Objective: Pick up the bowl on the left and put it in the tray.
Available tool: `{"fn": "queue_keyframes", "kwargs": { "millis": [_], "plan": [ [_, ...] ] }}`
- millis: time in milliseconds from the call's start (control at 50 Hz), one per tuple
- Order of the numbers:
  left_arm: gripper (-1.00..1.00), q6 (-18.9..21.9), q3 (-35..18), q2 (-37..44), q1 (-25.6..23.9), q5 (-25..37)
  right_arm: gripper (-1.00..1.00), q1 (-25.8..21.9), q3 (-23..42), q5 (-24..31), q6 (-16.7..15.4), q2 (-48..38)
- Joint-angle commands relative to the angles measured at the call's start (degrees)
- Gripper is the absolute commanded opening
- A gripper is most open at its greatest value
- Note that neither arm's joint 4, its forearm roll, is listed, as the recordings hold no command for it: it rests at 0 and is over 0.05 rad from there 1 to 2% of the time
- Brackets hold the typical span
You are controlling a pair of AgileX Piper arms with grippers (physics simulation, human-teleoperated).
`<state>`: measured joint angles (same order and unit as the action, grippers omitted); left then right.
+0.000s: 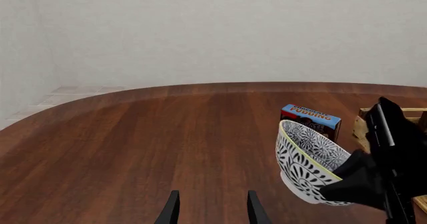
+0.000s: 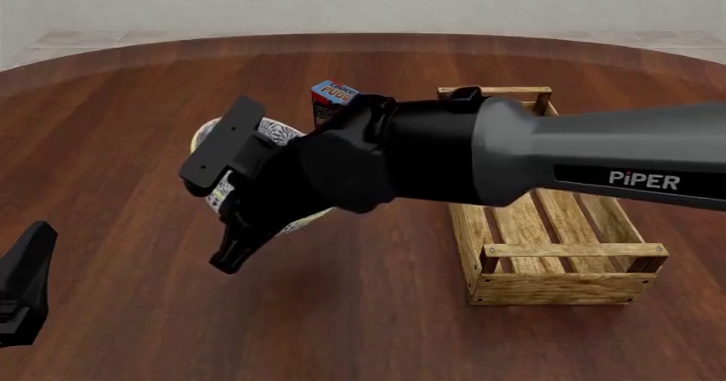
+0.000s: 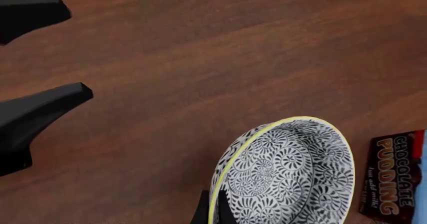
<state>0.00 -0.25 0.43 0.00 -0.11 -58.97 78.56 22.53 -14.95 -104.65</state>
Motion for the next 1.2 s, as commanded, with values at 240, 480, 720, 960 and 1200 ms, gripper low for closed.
{"fn": "queue_keyframes", "kwargs": {
  "millis": [240,480,720,960,1200],
  "plan": [
    [1.00,0.00,0.00,0.00,0.00,0.00,-1.00,1.13,-1.78,0.66,-3.16,4.09],
    [1.00,0.00,0.00,0.00,0.00,0.00,-1.00,0.42,-2.61,1.16,-3.72,6.45],
    [1.00,0.00,0.00,0.00,0.00,0.00,-1.00,-0.40,-3.34,1.47,-3.06,8.59],
    [1.00,0.00,0.00,0.00,0.00,0.00,-1.00,-0.27,-1.66,3.70,-2.51,10.43],
    [1.00,0.00,0.00,0.00,0.00,0.00,-1.00,-0.22,1.76,7.13,0.16,11.12]
  ]
}}
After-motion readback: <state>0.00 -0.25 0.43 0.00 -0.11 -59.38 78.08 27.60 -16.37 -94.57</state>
